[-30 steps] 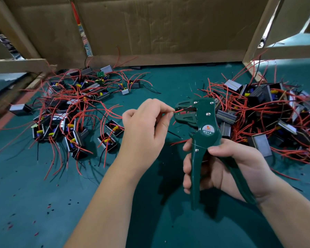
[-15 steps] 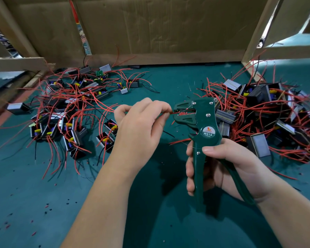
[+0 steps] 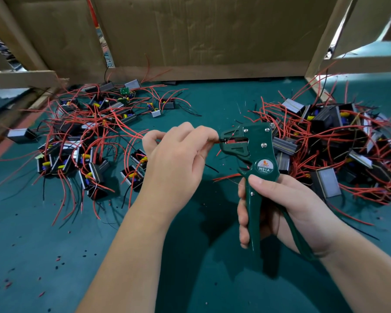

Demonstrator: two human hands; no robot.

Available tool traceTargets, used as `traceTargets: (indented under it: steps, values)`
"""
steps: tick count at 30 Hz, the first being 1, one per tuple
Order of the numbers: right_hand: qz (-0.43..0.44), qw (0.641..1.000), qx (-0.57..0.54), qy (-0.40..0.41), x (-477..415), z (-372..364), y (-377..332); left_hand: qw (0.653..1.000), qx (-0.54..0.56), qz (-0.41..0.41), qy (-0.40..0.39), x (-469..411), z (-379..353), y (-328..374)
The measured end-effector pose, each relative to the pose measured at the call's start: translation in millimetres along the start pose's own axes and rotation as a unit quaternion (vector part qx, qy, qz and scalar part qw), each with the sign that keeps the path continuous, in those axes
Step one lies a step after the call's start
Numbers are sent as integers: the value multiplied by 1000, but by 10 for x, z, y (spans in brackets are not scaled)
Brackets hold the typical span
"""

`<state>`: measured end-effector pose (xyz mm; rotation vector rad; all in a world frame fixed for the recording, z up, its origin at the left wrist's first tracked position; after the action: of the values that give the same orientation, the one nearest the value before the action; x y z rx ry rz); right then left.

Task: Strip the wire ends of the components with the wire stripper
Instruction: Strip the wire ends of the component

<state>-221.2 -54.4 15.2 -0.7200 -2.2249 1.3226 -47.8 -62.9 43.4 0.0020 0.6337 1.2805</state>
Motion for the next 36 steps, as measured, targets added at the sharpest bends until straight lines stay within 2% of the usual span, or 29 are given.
traceTargets:
  steps: [4,8,11,14,18,24,28,31,33,36]
  values:
    - [12,999,-24,48,-28,-51,36,999,23,10,-36,-13,-37,-16]
    - [4,990,-12,138,-74,3,72,983,20,29,-179,-48,-162,-125]
    - [-8,990,-43,133,-82,22,71,969,-13,42,-243,-34,-236,-186]
    - [4,989,-108,97,-78,26,47,961,23,48,-271,-18,-240,-244]
    - [41,984,-119,127,-64,103,-31,957,73,47,-277,-37,-223,-257]
    - [28,983,-117,135,-32,168,-78,951,89,28,-296,-22,-222,-265]
    - [16,985,-121,126,-42,162,-63,967,70,21,-243,-10,-265,-233]
    - [10,985,-121,120,-38,167,-54,954,213,46,-207,-20,-258,-234]
    - [7,986,-122,113,-34,170,-50,923,328,56,-192,-26,-217,-208]
    - [-1,987,-124,102,-29,169,-40,877,434,68,-193,-33,-179,-144]
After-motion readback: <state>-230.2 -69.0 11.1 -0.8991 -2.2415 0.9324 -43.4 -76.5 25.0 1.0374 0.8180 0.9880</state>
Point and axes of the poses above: each hand's wrist, its own x-axis away from the middle knuckle, its own z-axis out of the back of the hand, y = z × x, the point moved 2 cm from there along -x, towards the middle knuckle, and after that the axes turned 14 degrees about -y, right-handed, at the moved point
